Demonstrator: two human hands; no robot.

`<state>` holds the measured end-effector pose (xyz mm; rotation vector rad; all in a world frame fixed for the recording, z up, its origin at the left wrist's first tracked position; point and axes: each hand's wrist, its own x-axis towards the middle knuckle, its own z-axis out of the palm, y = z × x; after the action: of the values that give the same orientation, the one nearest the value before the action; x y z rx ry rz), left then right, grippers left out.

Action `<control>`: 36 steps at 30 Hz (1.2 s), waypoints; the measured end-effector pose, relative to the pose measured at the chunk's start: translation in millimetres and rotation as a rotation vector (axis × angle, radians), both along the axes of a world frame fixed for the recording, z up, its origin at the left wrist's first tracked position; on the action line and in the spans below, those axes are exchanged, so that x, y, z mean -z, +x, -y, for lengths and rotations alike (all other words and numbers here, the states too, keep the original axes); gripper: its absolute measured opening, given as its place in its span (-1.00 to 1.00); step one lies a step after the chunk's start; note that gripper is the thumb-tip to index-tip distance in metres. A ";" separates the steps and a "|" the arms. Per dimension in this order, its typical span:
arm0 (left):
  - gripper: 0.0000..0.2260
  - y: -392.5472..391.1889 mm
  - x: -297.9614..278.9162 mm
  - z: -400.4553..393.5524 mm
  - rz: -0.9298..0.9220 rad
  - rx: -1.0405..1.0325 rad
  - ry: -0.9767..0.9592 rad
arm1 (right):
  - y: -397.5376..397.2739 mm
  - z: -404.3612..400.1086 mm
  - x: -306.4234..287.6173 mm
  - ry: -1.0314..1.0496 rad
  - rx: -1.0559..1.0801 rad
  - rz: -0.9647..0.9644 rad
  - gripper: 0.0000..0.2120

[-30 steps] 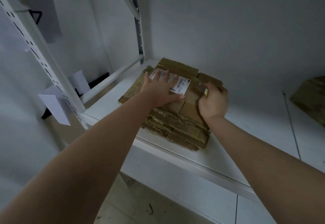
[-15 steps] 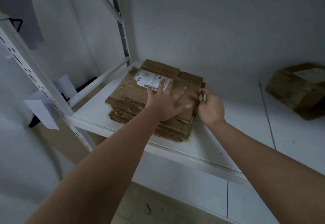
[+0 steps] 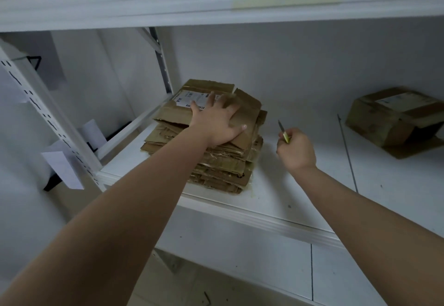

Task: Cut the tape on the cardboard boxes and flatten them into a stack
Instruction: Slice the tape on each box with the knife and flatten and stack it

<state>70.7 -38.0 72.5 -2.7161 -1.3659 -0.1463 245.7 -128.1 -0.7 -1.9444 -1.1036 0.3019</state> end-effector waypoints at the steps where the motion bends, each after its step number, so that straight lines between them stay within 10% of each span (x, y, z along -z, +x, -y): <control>1: -0.41 1.6 -3.5 2.8 0.011 0.002 0.021 | 0.4 0.8 -1.2 0.003 0.004 -0.003 -0.82; 18: -0.45 70.7 -9.9 38.2 0.047 0.141 0.084 | 61.1 23.0 -5.0 -0.039 0.010 0.085 -0.80; 36: -0.46 316.3 30.5 132.1 -0.037 0.273 -0.081 | 325.7 117.8 6.6 0.074 0.168 -0.266 -0.79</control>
<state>387.0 -170.1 42.0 -2.9454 -1.0063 -0.0615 571.4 -245.9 -7.3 -1.8547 -0.7645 0.4082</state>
